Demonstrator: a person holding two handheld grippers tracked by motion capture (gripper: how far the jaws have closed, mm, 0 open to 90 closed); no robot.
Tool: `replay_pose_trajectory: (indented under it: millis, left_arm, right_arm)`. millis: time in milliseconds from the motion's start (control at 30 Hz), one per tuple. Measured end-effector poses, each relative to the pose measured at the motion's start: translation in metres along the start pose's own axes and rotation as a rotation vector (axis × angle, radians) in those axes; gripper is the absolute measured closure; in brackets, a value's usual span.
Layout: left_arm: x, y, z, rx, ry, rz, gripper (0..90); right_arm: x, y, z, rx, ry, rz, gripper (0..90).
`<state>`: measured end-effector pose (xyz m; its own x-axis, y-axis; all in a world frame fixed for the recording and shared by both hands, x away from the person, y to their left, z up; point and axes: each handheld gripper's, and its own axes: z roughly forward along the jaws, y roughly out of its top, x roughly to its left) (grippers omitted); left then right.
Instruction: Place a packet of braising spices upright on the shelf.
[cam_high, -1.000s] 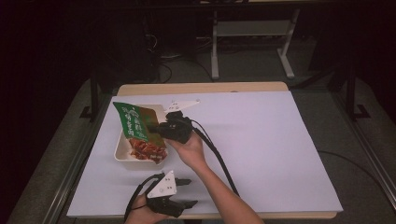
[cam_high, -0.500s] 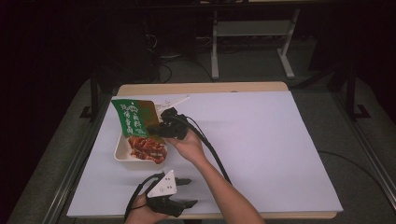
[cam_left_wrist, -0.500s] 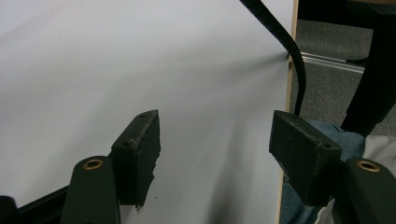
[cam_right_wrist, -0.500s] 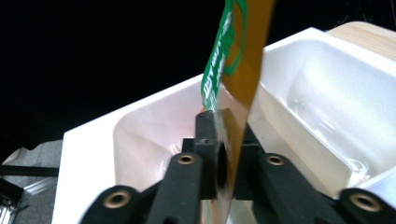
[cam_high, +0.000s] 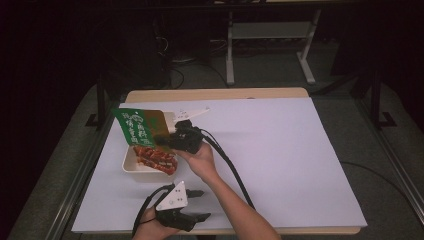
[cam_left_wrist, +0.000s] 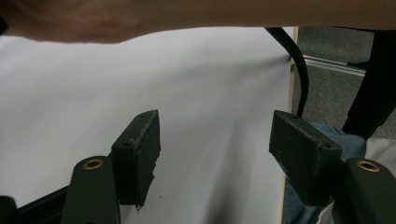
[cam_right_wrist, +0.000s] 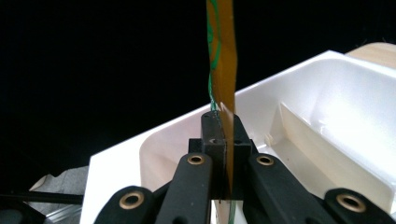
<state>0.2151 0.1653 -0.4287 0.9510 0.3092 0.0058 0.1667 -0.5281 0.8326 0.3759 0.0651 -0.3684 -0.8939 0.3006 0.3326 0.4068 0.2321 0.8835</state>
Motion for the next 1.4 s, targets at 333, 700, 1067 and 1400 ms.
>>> replay_pose_trajectory:
  millis: [333,700,1067,1400]
  left_arm:
    - [-0.001,0.001,0.002,0.000,-0.003,0.004,33.1]
    - [-0.001,0.001,0.003,0.007,-0.003,0.000,33.0]
    - [0.005,0.000,0.002,0.009,0.022,-0.021,30.0]
    - [0.008,-0.001,0.002,0.014,0.029,-0.037,29.0]
  right_arm:
    - [-0.008,-0.008,-0.001,0.029,-0.003,0.009,88.9]
    - [-0.009,-0.002,-0.012,0.101,-0.065,-0.036,57.5]
    - [-0.006,0.000,-0.045,0.096,-0.058,-0.060,47.2]
    - [-0.009,-0.005,-0.075,0.112,-0.063,-0.056,40.0]
